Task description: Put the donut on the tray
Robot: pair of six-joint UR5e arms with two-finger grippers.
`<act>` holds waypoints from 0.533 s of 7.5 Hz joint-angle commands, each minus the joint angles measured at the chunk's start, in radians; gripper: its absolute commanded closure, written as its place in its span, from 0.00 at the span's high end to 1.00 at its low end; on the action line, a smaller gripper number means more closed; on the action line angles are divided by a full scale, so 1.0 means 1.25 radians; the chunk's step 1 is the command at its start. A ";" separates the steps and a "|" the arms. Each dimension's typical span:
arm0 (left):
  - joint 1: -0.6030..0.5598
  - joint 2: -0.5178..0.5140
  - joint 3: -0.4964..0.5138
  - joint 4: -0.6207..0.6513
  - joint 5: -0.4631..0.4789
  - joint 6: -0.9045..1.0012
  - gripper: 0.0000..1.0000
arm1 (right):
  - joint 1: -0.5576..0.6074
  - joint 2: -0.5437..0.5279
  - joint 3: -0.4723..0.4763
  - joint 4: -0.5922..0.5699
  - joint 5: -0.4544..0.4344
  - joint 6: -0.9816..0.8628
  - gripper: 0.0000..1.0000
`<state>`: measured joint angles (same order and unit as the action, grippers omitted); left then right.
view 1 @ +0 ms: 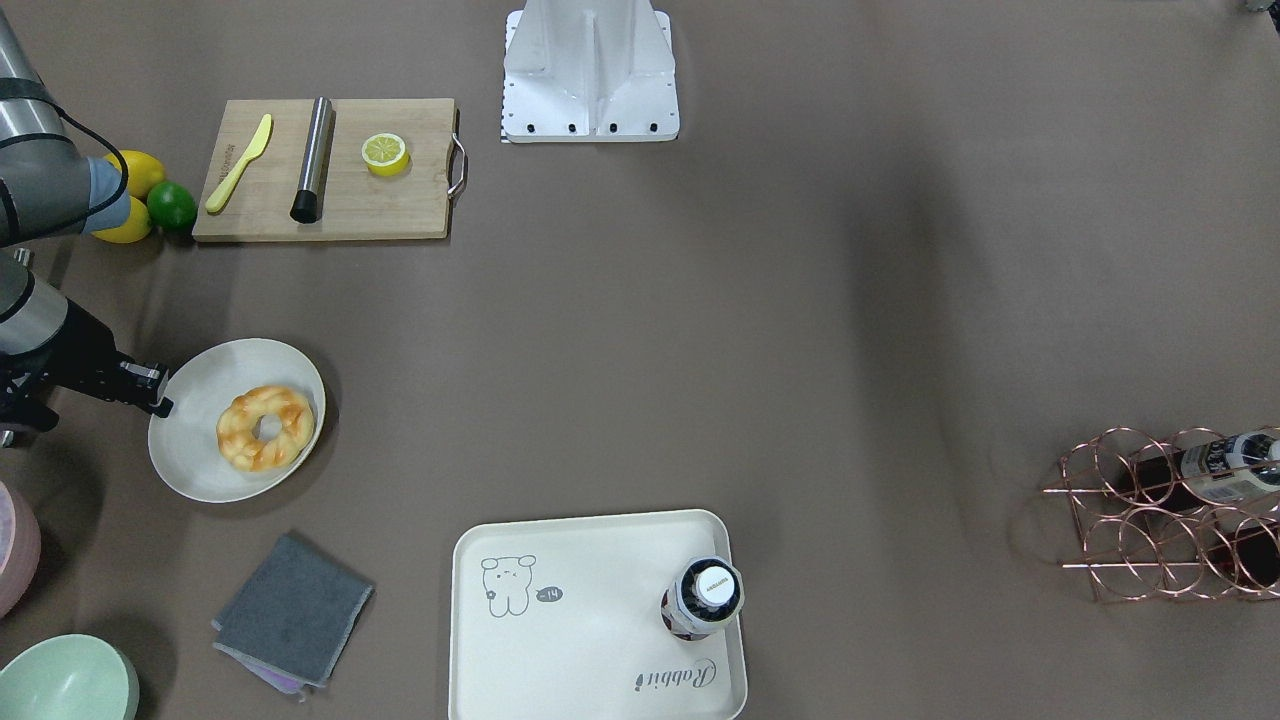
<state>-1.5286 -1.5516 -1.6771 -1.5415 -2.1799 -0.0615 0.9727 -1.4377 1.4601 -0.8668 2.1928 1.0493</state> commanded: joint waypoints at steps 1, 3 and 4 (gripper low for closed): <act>-0.001 0.001 0.000 0.000 0.000 0.000 0.98 | 0.001 0.004 0.017 0.000 0.016 0.016 0.00; -0.001 0.001 0.002 0.000 0.000 -0.001 0.98 | 0.023 0.037 0.052 0.000 0.094 0.094 0.00; -0.001 0.002 0.002 0.000 0.000 0.000 0.98 | 0.029 0.046 0.071 0.000 0.094 0.097 0.00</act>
<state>-1.5293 -1.5508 -1.6757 -1.5416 -2.1798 -0.0620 0.9931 -1.4023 1.5111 -0.8667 2.2817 1.1385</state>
